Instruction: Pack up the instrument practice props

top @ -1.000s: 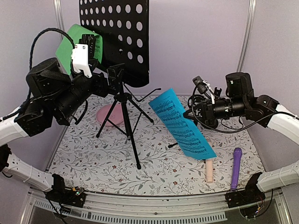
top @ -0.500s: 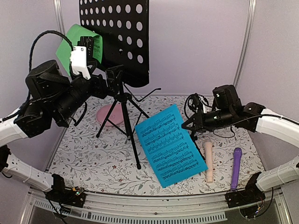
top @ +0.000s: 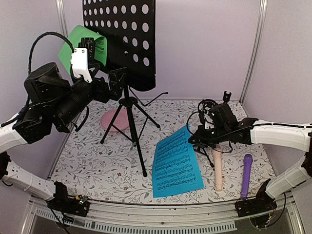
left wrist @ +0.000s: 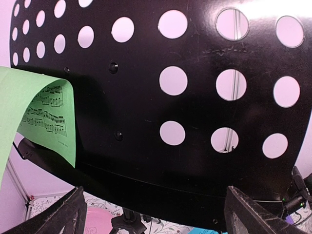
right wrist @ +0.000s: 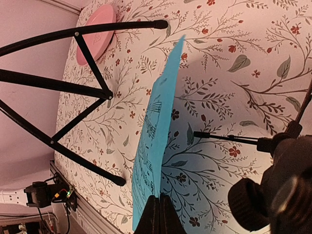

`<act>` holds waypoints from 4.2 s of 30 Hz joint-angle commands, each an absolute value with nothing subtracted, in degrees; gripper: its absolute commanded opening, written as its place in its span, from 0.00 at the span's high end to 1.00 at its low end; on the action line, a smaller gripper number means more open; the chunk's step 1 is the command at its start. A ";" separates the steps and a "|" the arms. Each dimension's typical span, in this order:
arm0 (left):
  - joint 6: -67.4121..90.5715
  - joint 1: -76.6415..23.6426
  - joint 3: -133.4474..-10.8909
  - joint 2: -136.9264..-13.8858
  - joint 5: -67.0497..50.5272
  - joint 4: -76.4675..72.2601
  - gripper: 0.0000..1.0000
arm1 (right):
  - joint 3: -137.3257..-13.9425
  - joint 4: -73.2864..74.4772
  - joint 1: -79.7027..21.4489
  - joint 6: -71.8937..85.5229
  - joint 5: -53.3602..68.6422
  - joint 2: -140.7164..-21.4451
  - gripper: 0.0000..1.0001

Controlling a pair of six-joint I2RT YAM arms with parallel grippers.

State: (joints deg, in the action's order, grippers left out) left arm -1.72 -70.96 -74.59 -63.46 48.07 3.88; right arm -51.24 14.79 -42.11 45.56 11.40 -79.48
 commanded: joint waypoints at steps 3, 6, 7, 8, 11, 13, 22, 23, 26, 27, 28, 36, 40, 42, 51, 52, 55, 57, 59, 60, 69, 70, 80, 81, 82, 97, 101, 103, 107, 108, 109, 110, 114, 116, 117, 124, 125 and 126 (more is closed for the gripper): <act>-0.57 -70.14 -74.03 -61.82 48.03 4.92 0.01 | -48.11 15.92 -42.06 50.12 8.79 -81.18 1.00; -0.65 -70.14 -73.75 -61.69 47.95 4.84 0.01 | -49.51 16.50 -42.18 49.11 8.91 -80.17 1.00; -0.70 -70.14 -73.74 -61.70 47.86 4.83 0.01 | -50.98 17.54 -42.26 47.52 8.95 -80.00 1.00; -0.72 -70.14 -73.74 -61.80 47.71 4.76 0.01 | -52.69 19.06 -42.47 46.40 8.78 -79.86 1.00; -1.01 -70.14 -73.58 -62.00 47.19 4.37 0.01 | -58.04 24.86 -43.21 41.77 7.23 -79.53 1.00; -1.16 -70.14 -73.27 -62.10 46.95 3.78 0.01 | -61.22 28.53 -44.26 39.52 4.95 -78.40 1.00; -0.68 -70.14 -72.81 -62.46 45.90 3.09 0.01 | -68.26 31.23 -53.45 37.82 3.32 -82.21 1.00; -0.42 -70.14 -72.96 -62.46 45.88 3.34 0.01 | -68.82 31.29 -54.38 37.60 3.27 -83.53 1.00; 0.05 -70.14 -73.30 -62.25 45.79 4.06 0.01 | -73.68 31.02 -56.31 36.48 2.56 -86.85 1.00; 0.23 -70.14 -73.38 -62.23 45.79 4.31 0.01 | -74.82 30.71 -56.46 36.28 2.63 -87.59 1.00; 0.34 -70.14 -73.45 -62.15 45.79 4.49 0.01 | -75.69 30.47 -56.47 36.27 2.65 -88.11 1.00; 0.92 -70.22 -73.99 -61.92 45.62 5.68 0.02 | -73.40 37.24 -56.45 44.34 -5.10 -90.64 1.00; 1.08 -70.22 -73.94 -61.92 45.70 5.93 0.02 | -70.25 35.87 -56.45 47.25 -4.39 -92.34 1.00; 1.21 -70.22 -73.79 -61.95 45.57 5.96 0.02 | -70.26 35.51 -56.49 47.29 -5.29 -93.50 1.00; 1.41 -70.18 -73.50 -62.05 45.60 5.56 0.02 | -73.48 39.67 -56.47 47.51 -7.68 -98.81 1.00; 1.44 -70.22 -73.40 -61.94 45.61 5.54 0.02 | -73.48 39.66 -56.51 47.43 -7.96 -98.95 1.00; 1.80 -70.22 -73.05 -61.59 45.83 5.54 0.02 | -74.13 41.03 -56.56 47.03 -9.39 -99.66 0.99; 1.89 -70.22 -72.82 -61.37 45.94 5.54 0.02 | -74.89 42.47 -56.46 47.02 -10.09 -99.95 0.95; 1.93 -70.22 -72.69 -61.26 46.03 5.54 0.02 | -75.40 43.45 -56.49 47.39 -10.49 -99.94 0.93; 1.93 -70.22 -72.62 -61.25 46.17 5.54 0.02 | -75.47 43.76 -56.49 47.45 -10.65 -99.75 0.93; 1.71 -70.22 -72.03 -60.85 46.30 5.54 0.02 | -78.44 46.58 -56.45 46.65 -11.45 -97.58 0.77; 1.70 -70.22 -71.99 -60.76 46.32 5.56 0.02 | -78.72 47.00 -56.46 46.66 -11.43 -97.42 0.76; 0.13 -70.22 -70.89 -59.55 46.75 3.73 0.02 | -80.11 45.67 -56.42 44.31 -9.97 -90.33 0.64; -0.20 -70.20 -70.43 -59.29 46.83 3.13 0.02 | -80.52 45.61 -56.45 43.44 -9.89 -89.80 0.63; -0.63 -70.14 -69.94 -58.99 46.89 2.48 0.01 | -81.18 45.93 -56.43 42.07 -9.98 -89.35 0.62; -6.56 -66.25 -72.70 -61.17 43.19 1.31 0.01 | -74.97 43.73 -56.46 27.81 -17.62 -70.00 0.58; -7.89 -65.55 -74.28 -61.83 45.01 1.45 0.01 | -71.72 37.45 -56.49 20.79 -13.49 -63.37 0.58; -8.36 -65.25 -74.53 -61.31 47.47 1.81 0.01 | -71.25 34.32 -56.43 16.94 -9.48 -61.42 0.57; -4.87 -62.88 -75.89 -59.17 47.98 4.42 0.01 | -71.42 29.25 -56.41 12.93 -5.26 -59.82 0.56; -2.65 -61.78 -77.37 -59.07 47.68 6.66 0.01 | -71.55 28.66 -56.47 12.43 -5.30 -59.84 0.56; 0.04 -60.92 -78.96 -59.25 47.83 8.92 0.01 | -71.58 28.19 -56.44 12.03 -5.48 -59.92 0.56; 1.69 -60.32 -80.56 -59.55 47.94 11.12 0.01 | -71.38 27.49 -56.45 11.82 -5.67 -59.98 0.56; 7.33 -58.83 -81.32 -58.31 43.82 11.74 0.01 | -69.86 24.53 -56.48 11.19 -5.89 -60.54 0.56; 10.26 -58.53 -80.36 -56.75 40.72 9.84 0.01 | -69.83 24.03 -56.45 11.09 -5.30 -61.42 0.56; 11.98 -58.44 -80.46 -56.30 40.32 9.89 0.01 | -69.94 23.88 -56.46 11.08 -5.09 -61.83 0.56; 21.85 -52.58 -84.07 -53.69 38.53 18.05 0.01 | -68.32 22.11 -56.47 12.45 -4.45 -61.64 0.56; 22.68 -51.23 -85.73 -54.60 37.98 20.62 0.01 | -67.95 22.02 -56.44 12.54 -3.98 -61.31 0.56; 23.59 -49.59 -87.92 -56.24 37.20 24.24 0.01 | -67.47 21.76 -56.46 12.63 -2.64 -60.77 0.56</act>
State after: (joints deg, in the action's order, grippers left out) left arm 17.21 -54.24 -82.41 -54.02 40.32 14.46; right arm -69.76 24.03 -56.45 12.19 -5.34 -62.17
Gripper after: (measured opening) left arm 0.992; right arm 0.437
